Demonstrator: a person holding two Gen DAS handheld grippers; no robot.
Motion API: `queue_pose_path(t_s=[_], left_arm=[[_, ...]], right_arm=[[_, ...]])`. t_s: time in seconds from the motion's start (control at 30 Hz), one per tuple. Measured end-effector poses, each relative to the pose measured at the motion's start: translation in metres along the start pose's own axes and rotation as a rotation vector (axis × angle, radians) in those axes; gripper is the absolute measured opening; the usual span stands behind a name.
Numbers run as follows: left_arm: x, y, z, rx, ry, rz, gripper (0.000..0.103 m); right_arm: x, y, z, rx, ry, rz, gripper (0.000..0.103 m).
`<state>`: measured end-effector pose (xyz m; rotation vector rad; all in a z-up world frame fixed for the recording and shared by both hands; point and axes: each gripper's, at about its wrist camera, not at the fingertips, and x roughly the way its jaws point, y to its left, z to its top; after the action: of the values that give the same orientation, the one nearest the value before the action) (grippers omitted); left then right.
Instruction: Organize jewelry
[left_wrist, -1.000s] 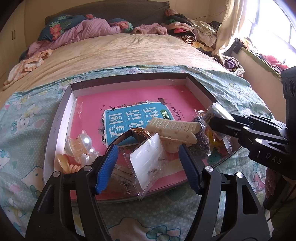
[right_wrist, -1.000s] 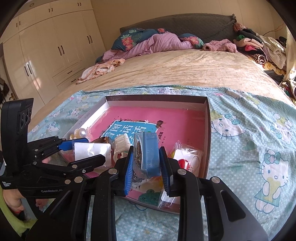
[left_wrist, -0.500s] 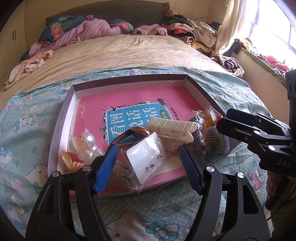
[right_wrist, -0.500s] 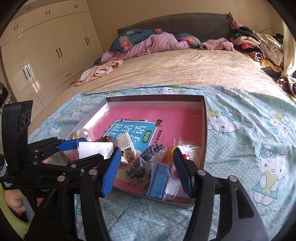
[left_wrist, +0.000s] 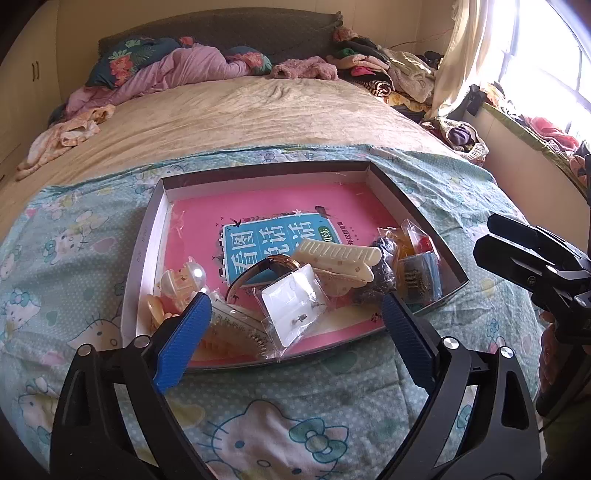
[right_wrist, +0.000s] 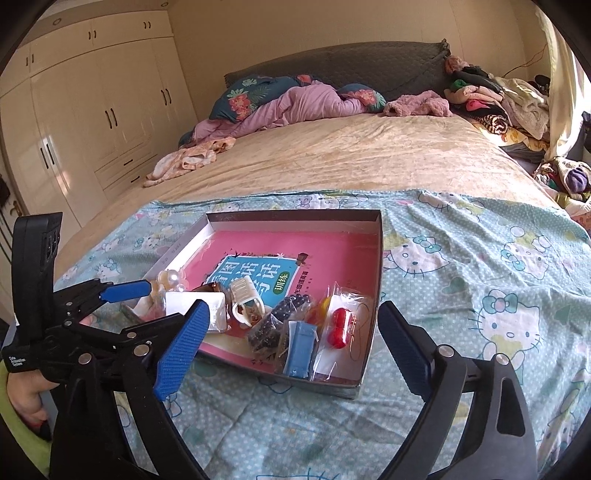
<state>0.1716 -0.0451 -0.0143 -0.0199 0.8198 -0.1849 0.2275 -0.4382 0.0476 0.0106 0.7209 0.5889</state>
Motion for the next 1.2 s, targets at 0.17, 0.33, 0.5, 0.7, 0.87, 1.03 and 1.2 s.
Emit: queue_pose_path(t_s=[0.17, 0.33, 0.5, 0.7, 0.87, 1.03, 1.2], left_arm=[[-0.016, -0.001, -0.001, -0.002, -0.022, 0.011, 0.093], [-0.035, -0.002, -0.005, -0.005, -0.051, 0.023, 0.093], [-0.057, -0.002, -0.011, -0.012, -0.087, 0.037, 0.093], [-0.079, 0.001, -0.026, -0.034, -0.122, 0.052, 0.093], [-0.092, 0.002, -0.046, -0.054, -0.133, 0.056, 0.093], [-0.103, 0.002, -0.063, -0.062, -0.156, 0.071, 0.093], [-0.111, 0.002, -0.072, -0.061, -0.169, 0.062, 0.093]], right_arm=[[-0.017, 0.007, 0.0, -0.01, -0.025, -0.001, 0.096], [-0.034, 0.018, -0.004, -0.031, -0.041, 0.0, 0.098], [-0.05, 0.028, -0.01, -0.046, -0.054, 0.001, 0.098], [-0.069, 0.043, -0.025, -0.063, -0.067, -0.002, 0.098], [-0.079, 0.054, -0.04, -0.062, -0.065, -0.015, 0.098], [-0.083, 0.062, -0.058, -0.055, -0.07, -0.047, 0.098], [-0.082, 0.066, -0.074, -0.031, -0.044, -0.053, 0.098]])
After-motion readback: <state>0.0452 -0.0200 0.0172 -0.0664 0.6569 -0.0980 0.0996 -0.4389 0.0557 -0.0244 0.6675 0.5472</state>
